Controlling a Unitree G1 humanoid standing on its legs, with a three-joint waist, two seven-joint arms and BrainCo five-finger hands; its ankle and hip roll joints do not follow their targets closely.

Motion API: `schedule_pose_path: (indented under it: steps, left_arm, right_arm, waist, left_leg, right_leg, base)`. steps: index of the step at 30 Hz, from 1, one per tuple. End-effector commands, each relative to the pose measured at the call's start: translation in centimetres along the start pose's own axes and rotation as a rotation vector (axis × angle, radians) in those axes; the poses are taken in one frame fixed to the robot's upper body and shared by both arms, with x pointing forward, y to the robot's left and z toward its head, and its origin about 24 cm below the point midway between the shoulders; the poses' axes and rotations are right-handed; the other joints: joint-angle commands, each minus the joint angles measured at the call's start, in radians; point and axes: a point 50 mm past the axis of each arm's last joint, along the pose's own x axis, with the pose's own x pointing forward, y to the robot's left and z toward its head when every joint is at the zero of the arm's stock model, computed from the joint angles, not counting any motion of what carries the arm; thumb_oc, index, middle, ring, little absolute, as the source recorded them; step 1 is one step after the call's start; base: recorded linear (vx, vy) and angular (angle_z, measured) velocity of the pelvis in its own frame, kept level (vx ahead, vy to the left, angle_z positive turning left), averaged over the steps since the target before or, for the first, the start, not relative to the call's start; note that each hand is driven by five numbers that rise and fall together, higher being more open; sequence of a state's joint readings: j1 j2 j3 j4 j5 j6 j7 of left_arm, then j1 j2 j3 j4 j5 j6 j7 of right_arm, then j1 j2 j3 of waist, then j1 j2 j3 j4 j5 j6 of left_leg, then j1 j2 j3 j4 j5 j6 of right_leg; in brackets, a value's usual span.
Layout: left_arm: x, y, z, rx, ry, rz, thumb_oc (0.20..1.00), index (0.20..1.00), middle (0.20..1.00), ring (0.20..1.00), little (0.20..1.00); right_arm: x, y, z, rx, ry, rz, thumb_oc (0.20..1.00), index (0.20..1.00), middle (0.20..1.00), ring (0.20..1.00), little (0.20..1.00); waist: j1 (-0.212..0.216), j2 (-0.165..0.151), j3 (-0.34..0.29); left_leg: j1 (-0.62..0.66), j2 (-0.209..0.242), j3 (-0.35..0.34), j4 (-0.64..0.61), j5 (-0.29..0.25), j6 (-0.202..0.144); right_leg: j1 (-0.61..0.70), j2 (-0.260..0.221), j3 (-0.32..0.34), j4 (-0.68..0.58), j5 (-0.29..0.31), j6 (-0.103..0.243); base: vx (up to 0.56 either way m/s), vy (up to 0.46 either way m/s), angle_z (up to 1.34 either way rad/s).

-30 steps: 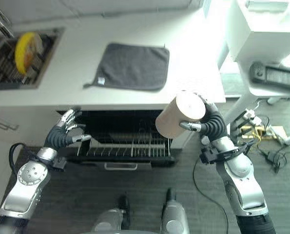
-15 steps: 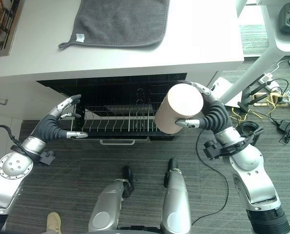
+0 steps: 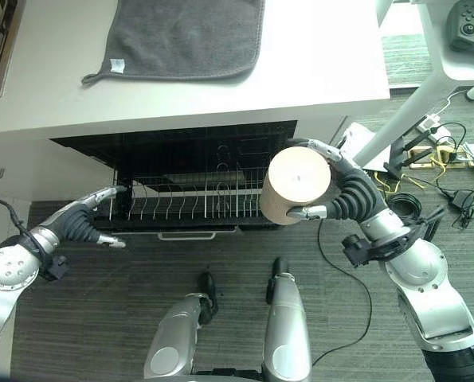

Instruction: Place the dishes in the dishwasher.

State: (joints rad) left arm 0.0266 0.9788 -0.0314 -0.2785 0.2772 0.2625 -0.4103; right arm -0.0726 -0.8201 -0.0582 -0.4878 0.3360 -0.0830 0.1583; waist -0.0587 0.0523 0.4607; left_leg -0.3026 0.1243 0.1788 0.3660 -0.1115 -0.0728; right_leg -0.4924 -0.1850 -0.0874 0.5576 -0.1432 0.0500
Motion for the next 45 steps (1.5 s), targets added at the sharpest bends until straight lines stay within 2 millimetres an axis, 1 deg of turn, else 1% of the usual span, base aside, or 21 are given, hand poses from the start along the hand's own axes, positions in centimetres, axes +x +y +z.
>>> schedule_pose_path:
  steps: [1,2,3,4,7,8,10,11,13,15,18,20,23,26,27,30,33,37,42,43,45]
  left_arm:
    - [-0.3,-0.3,-2.0,0.127,0.198,-0.101,1.000,1.000,1.000,1.000,1.000]
    - [0.3,-0.8,-2.4,0.146,0.239,-0.152,1.000,1.000,1.000,1.000,1.000]
    - [0.5,-0.9,-2.5,0.155,0.250,-0.160,1.000,1.000,1.000,1.000,1.000]
    - [1.5,-1.6,-3.2,0.178,0.321,-0.222,1.000,1.000,1.000,1.000,1.000]
    - [2.4,-2.5,-4.3,0.198,0.407,-0.294,1.000,1.000,1.000,1.000,1.000]
    - [2.5,-2.6,-4.5,0.204,0.420,-0.304,1.000,1.000,1.000,1.000,1.000]
    - [3.0,-3.2,-5.5,0.208,0.479,-0.321,1.000,1.000,1.000,1.000,1.000]
    - [3.1,-3.2,-5.4,0.209,0.478,-0.320,1.000,1.000,1.000,1.000,1.000]
    - [3.8,-4.6,-7.1,0.171,0.543,-0.314,1.000,1.000,1.000,1.000,1.000]
    - [4.1,-5.0,-7.2,0.163,0.544,-0.311,1.000,1.000,1.000,1.000,1.000]
    - [4.5,-6.3,-7.8,0.167,0.548,-0.340,1.000,1.000,1.000,1.000,1.000]
    - [4.5,-7.5,-7.9,0.179,0.545,-0.397,1.000,1.000,1.000,1.000,1.000]
    - [4.4,-9.3,-7.7,0.202,0.549,-0.529,1.000,1.000,1.000,1.000,1.000]
    - [3.9,-11.3,-7.5,0.223,0.562,-0.692,1.000,1.000,1.000,1.000,1.000]
    - [3.0,-13.2,-7.3,0.255,0.565,-0.863,1.000,1.000,1.000,1.000,1.000]
    - [2.0,-14.6,-6.9,0.284,0.560,-1.008,1.000,1.000,1.000,1.000,1.000]
    - [0.1,-16.6,-6.6,0.304,0.546,-1.197,1.000,1.000,1.000,1.000,1.000]
    - [-1.7,-19.1,-6.2,0.295,0.519,-1.308,1.000,1.000,1.000,1.000,1.000]
    - [-3.4,-20.8,-5.3,0.225,0.487,-1.431,1.000,1.000,1.000,1.000,1.000]
    - [-4.0,-21.2,-5.1,0.203,0.479,-1.482,1.000,1.000,1.000,1.000,1.000]
    - [-4.7,-21.9,-5.1,0.184,0.478,-1.510,1.000,1.000,1.000,1.000,1.000]
  right_arm:
    - [0.7,0.0,3.1,0.021,-0.206,-0.013,0.200,0.200,0.200,0.200,0.200]
    - [1.1,0.1,3.3,0.025,-0.213,-0.005,0.200,0.200,0.200,0.200,0.200]
    - [1.2,0.2,3.2,0.025,-0.214,-0.004,0.200,0.200,0.200,0.200,0.200]
    - [1.8,0.2,3.2,0.037,-0.214,0.008,0.200,0.200,0.200,0.200,0.200]
    - [2.1,0.3,3.1,0.047,-0.212,0.019,0.200,0.200,0.200,0.200,0.200]
    - [2.1,0.3,3.0,0.048,-0.211,0.020,0.200,0.200,0.200,0.200,0.200]
    - [2.4,0.4,2.9,0.059,-0.209,0.035,0.200,0.200,0.200,0.200,0.200]
    - [2.4,0.4,2.9,0.058,-0.208,0.034,0.200,0.200,0.200,0.200,0.200]
    - [2.8,0.8,2.8,0.072,-0.205,0.069,0.200,0.200,0.200,0.200,0.200]
    - [2.8,0.9,2.7,0.074,-0.202,0.075,0.200,0.200,0.200,0.200,0.200]
    - [2.8,0.9,2.5,0.072,-0.197,0.088,0.200,0.200,0.200,0.200,0.200]
    - [2.7,0.9,2.4,0.067,-0.189,0.096,0.200,0.200,0.200,0.200,0.200]
    - [2.9,0.9,2.3,0.067,-0.177,0.109,0.200,0.200,0.200,0.200,0.200]
    - [3.0,1.0,2.0,0.070,-0.155,0.122,0.200,0.200,0.200,0.200,0.200]
    - [3.0,1.3,1.6,0.076,-0.125,0.136,0.200,0.200,0.200,0.200,0.200]
    - [3.0,1.3,1.3,0.074,-0.101,0.146,0.200,0.200,0.200,0.200,0.200]
    - [2.9,1.7,0.7,0.072,-0.069,0.157,0.200,0.200,0.200,0.200,0.200]
    - [2.7,2.0,-0.2,0.069,-0.027,0.173,0.200,0.200,0.200,0.200,0.200]
    - [2.6,2.3,-1.0,0.071,0.025,0.186,0.200,0.200,0.200,0.200,0.200]
    - [2.6,2.3,-1.3,0.089,0.041,0.185,0.200,0.200,0.200,0.200,0.200]
    - [2.7,2.5,-1.7,0.094,0.047,0.179,0.200,0.200,0.200,0.200,0.200]
  waist:
    - [-0.018,-0.037,-0.051]
    - [-0.023,-0.039,-0.054]
    - [-0.024,-0.039,-0.055]
    - [-0.032,-0.042,-0.061]
    - [-0.043,-0.046,-0.068]
    - [-0.043,-0.046,-0.069]
    - [-0.053,-0.049,-0.076]
    - [-0.051,-0.049,-0.076]
    - [-0.067,-0.052,-0.087]
    - [-0.070,-0.053,-0.089]
    - [-0.076,-0.053,-0.095]
    - [-0.082,-0.053,-0.095]
    - [-0.086,-0.054,-0.094]
    - [-0.092,-0.056,-0.090]
    - [-0.096,-0.058,-0.084]
    - [-0.096,-0.060,-0.075]
    - [-0.088,-0.066,-0.053]
    - [-0.077,-0.069,-0.033]
    - [-0.061,-0.069,-0.022]
    - [-0.053,-0.067,-0.020]
    - [-0.043,-0.065,-0.018]
  left_leg:
    - [-0.041,0.078,-0.055,0.085,-0.071,-0.015]
    - [-0.038,0.081,-0.051,0.081,-0.070,-0.014]
    - [-0.038,0.081,-0.051,0.081,-0.070,-0.015]
    - [-0.031,0.085,-0.046,0.078,-0.071,-0.015]
    - [-0.026,0.089,-0.042,0.081,-0.075,-0.017]
    - [-0.025,0.090,-0.041,0.083,-0.076,-0.017]
    - [-0.023,0.094,-0.036,0.087,-0.080,-0.020]
    - [-0.023,0.094,-0.036,0.088,-0.080,-0.020]
    - [-0.022,0.100,-0.028,0.094,-0.086,-0.021]
    - [-0.022,0.100,-0.025,0.097,-0.087,-0.020]
    - [-0.023,0.102,-0.023,0.097,-0.088,-0.021]
    - [-0.023,0.102,-0.023,0.097,-0.089,-0.022]
    - [-0.028,0.101,-0.026,0.101,-0.093,-0.024]
    - [-0.032,0.101,-0.031,0.106,-0.099,-0.024]
    - [-0.033,0.101,-0.035,0.108,-0.106,-0.023]
    - [-0.037,0.099,-0.041,0.109,-0.110,-0.022]
    - [-0.051,0.094,-0.051,0.112,-0.115,-0.022]
    - [-0.061,0.090,-0.061,0.114,-0.117,-0.019]
    - [-0.065,0.085,-0.067,0.110,-0.116,-0.015]
    - [-0.066,0.084,-0.069,0.108,-0.115,-0.015]
    - [-0.069,0.082,-0.073,0.108,-0.115,-0.014]
  right_leg:
    - [0.141,-0.088,-0.021,-0.135,-0.007,0.109]
    - [0.140,-0.087,-0.019,-0.137,-0.006,0.110]
    - [0.140,-0.086,-0.018,-0.138,-0.005,0.110]
    - [0.141,-0.083,-0.014,-0.138,-0.006,0.111]
    - [0.142,-0.080,-0.009,-0.135,-0.008,0.110]
    - [0.142,-0.080,-0.008,-0.134,-0.009,0.109]
    - [0.141,-0.078,-0.004,-0.130,-0.012,0.110]
    - [0.141,-0.078,-0.003,-0.129,-0.012,0.110]
    - [0.133,-0.074,0.009,-0.119,-0.018,0.107]
    - [0.130,-0.074,0.012,-0.116,-0.019,0.107]
    - [0.123,-0.071,0.019,-0.111,-0.020,0.106]
    - [0.121,-0.069,0.026,-0.111,-0.021,0.105]
    - [0.115,-0.066,0.031,-0.108,-0.024,0.104]
    - [0.110,-0.064,0.041,-0.105,-0.026,0.103]
    - [0.107,-0.062,0.047,-0.102,-0.030,0.103]
    - [0.102,-0.061,0.050,-0.101,-0.031,0.103]
    - [0.092,-0.058,0.053,-0.097,-0.034,0.103]
    - [0.089,-0.056,0.051,-0.093,-0.038,0.099]
    - [0.091,-0.056,0.044,-0.095,-0.041,0.095]
    - [0.091,-0.056,0.041,-0.096,-0.042,0.094]
    - [0.092,-0.056,0.038,-0.096,-0.043,0.093]
  base:
    - [0.00,0.040,-0.01]
    - [0.00,0.000,0.00]
    - [0.05,0.038,-0.03]
    - [0.05,0.034,-0.03]
    - [0.05,0.029,-0.04]
    - [0.05,0.021,-0.09]
    - [0.04,0.023,-0.16]
    - [0.05,0.040,-0.18]
    - [0.07,0.064,-0.08]
    - [0.04,0.033,-0.05]
    - [0.03,0.027,-0.12]
    - [0.02,0.030,-0.13]
    - [0.01,0.014,-0.05]
    - [0.00,0.000,0.00]
    - [0.00,0.000,0.00]
    - [-0.01,-0.003,-0.01]
    - [-0.06,-0.021,-0.01]
    - [-0.02,-0.010,0.01]
    - [0.00,0.000,0.00]
    - [0.01,-0.013,0.04]
    - [0.02,-0.016,0.05]
